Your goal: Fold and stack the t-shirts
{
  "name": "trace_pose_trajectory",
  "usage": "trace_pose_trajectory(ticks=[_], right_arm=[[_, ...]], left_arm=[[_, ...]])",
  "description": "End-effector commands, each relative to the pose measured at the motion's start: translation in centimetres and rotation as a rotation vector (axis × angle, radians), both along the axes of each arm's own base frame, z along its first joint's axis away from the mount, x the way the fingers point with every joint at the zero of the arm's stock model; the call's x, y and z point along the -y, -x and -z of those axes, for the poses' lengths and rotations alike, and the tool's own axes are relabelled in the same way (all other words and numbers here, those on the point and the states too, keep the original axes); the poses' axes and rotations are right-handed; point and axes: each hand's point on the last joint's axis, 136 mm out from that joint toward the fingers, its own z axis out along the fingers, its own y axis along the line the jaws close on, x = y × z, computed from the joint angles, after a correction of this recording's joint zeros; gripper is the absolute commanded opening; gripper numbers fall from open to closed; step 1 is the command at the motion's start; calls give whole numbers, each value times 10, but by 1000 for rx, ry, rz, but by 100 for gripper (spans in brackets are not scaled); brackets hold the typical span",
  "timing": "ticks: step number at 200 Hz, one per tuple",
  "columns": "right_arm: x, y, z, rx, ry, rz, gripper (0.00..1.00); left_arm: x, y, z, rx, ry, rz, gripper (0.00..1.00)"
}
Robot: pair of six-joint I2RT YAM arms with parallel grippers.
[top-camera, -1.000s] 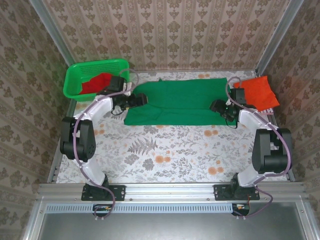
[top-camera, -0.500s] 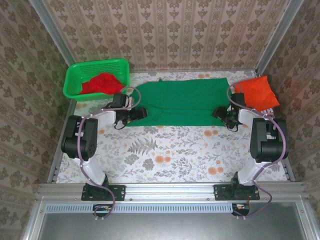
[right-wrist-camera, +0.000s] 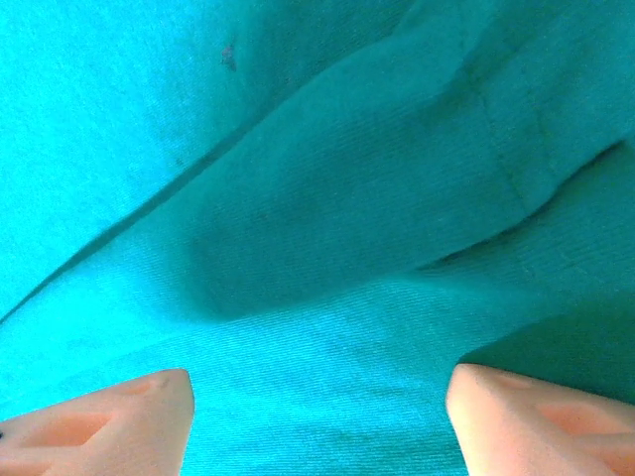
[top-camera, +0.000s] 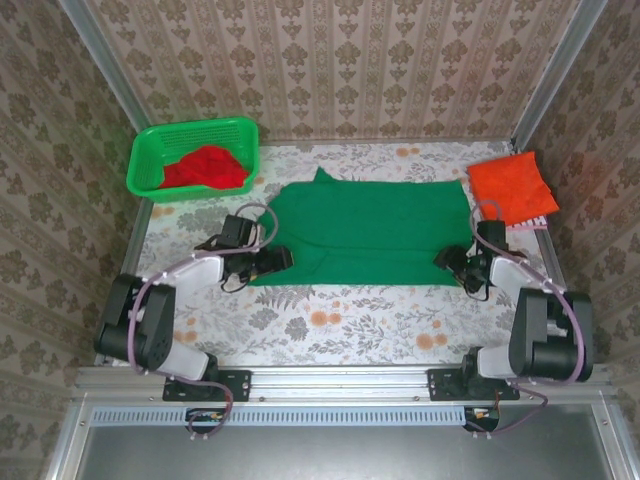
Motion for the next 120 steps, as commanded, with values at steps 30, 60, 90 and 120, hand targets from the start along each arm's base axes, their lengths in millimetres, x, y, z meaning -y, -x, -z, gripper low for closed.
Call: trace_pose_trajectory(ticks=[30,60,90,120], right_arm=[[-8,38,-23,-8,2,-19,73],[-4,-13,-62,159,54,-55,73],[-18,-56,-72,178,51,-114,74],[-33,-84,-55,137,33,-142,75]], left_arm=[[-15,0,-56,92,-51,-39,94],[-3,-51,-88,192,-71,21,99],[25,-94,-82,204,-31,87,99],[54,-119,-57,163,20,131,99]])
